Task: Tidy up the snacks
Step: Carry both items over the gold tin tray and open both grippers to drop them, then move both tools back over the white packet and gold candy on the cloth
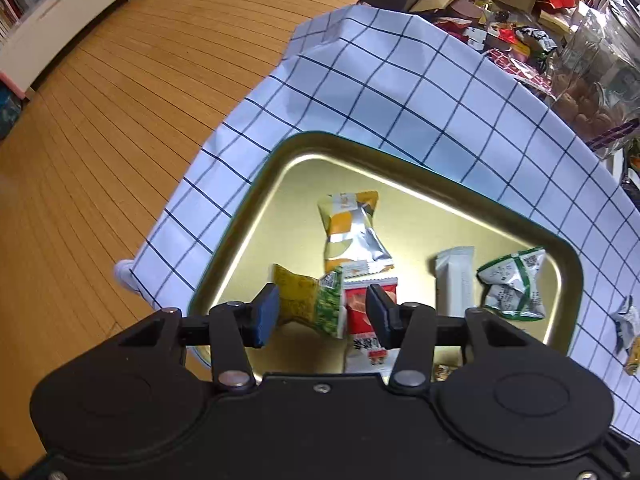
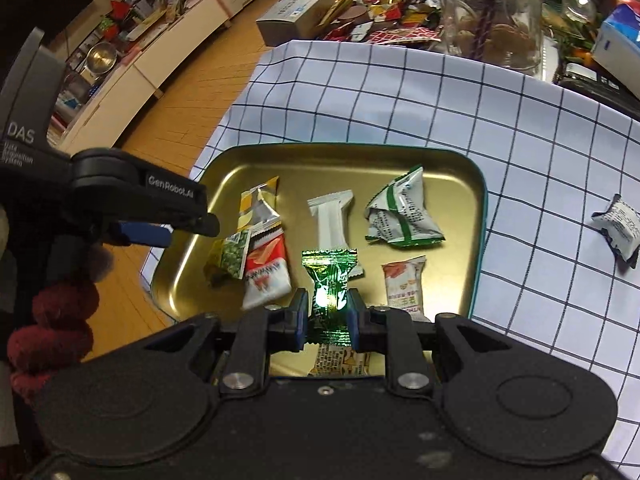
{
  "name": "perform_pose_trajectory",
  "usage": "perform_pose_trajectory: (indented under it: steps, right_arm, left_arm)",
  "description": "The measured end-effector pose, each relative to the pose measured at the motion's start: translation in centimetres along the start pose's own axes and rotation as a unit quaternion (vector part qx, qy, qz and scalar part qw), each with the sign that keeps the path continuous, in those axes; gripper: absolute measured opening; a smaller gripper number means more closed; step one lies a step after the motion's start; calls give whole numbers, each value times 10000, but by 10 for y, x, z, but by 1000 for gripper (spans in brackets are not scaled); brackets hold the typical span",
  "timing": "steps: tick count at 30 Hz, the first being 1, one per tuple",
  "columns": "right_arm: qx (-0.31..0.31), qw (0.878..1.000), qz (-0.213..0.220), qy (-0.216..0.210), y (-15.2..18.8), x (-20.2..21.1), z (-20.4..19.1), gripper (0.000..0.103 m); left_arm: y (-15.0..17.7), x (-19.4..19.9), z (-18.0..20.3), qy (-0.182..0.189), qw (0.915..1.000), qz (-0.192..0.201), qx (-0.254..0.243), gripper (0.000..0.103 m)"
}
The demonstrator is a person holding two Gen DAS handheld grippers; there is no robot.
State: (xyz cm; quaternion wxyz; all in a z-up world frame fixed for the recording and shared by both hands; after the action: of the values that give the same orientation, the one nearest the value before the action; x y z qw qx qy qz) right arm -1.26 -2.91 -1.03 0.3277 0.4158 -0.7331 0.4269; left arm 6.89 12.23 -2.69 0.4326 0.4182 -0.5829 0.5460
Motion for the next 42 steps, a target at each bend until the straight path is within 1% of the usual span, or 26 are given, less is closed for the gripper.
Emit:
perform_pose_trajectory:
  steps: [3,4,5,6,9,17,20,26,30,32,39,42]
  right_arm:
    - [175,9998,-18,-138,2,-1,-6,24]
    - [219,9996,-18,-165,3,-1,-8,26]
    - [258,9995,-14,-182,4,-2,-10,31]
    - [284,9995,-3,-161,4,-2,-12,33]
    - [279,9996,34,-60,3,-2,-10,34]
    - [-14,9990,51,437,-1,0,12,43]
    - [-95,9985,41,533,-2,1,20,44]
    - [-209,9964,47,822,0,4,35,45]
    - [-314,9944,67,1006,2,10,49,46]
    - [-373,9931,92,1104,2,14,58,47]
    - [-616,9862,110,1530,7,26,96,48]
    - [-718,9822,68,1734,11,30,114,49]
  left_arm:
    - [1,-1,4,43,10000,-57,-3,56]
    - [2,-2,6,39,10000,-79,-22,56]
    - [3,-3,7,53,9999,-108,-43,56]
    - [4,-3,9,79,9999,-134,-59,56]
    - [5,-3,16,166,9996,-175,-119,56]
    - [10,3,39,301,9988,-197,-342,56]
    - [12,6,49,367,9983,-203,-407,55]
    - [15,19,78,497,9968,-74,-625,55]
    - [20,30,102,419,9939,145,-1009,55]
    - [24,32,113,396,9921,188,-1180,55]
    - [39,34,144,543,9854,120,-1608,55]
    - [44,35,156,666,9824,74,-1744,55]
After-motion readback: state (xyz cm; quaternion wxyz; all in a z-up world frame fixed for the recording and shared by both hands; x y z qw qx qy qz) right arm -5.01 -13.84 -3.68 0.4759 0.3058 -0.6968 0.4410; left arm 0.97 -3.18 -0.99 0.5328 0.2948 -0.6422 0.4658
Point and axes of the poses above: each gripper's, at about its wrist camera, not at the fingertips, and x roughly against the way its jaws point, z to its right, y to its underside, the point moved 3 cm from there along -x, roughly the way its jaws point, and after that the axes turned 4 degrees about -x, right-handed, at the moved point
